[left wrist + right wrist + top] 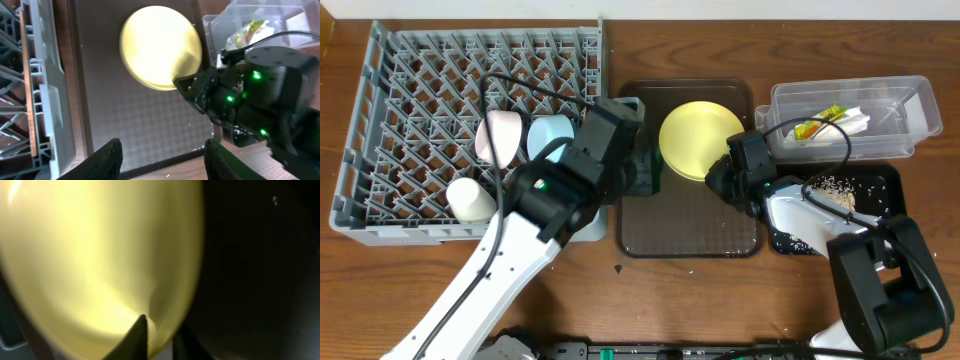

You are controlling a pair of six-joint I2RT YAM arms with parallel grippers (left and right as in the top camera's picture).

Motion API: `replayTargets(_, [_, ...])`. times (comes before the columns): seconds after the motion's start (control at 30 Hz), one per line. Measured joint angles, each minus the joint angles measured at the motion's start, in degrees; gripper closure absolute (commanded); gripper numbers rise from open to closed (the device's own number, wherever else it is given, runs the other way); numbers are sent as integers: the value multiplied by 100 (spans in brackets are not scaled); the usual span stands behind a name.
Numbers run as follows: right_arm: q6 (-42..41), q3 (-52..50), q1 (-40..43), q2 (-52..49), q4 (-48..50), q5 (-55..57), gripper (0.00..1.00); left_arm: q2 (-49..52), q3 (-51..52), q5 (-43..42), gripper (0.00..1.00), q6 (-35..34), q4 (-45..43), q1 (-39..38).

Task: Sort waste into correct bins and load items into the dishwasher
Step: 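Lift the yellow plate, grasping its right edge with the right gripper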

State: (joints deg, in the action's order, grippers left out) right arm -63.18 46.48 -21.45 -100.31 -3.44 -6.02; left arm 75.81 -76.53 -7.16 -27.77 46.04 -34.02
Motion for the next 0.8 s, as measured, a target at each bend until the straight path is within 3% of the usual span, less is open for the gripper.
replayTargets(0.33, [83,31,101,133,-636,-584,99,-103,0,72,34,186,107,0])
replayTargets(0.53, [1644,-37,640,1401,-975,-979,99,-103,0,229,25,289,240,0])
replayTargets(0.8, [3161,-35,1346,3237,-1659,-2044,99,-103,0,284,22,387,170,2])
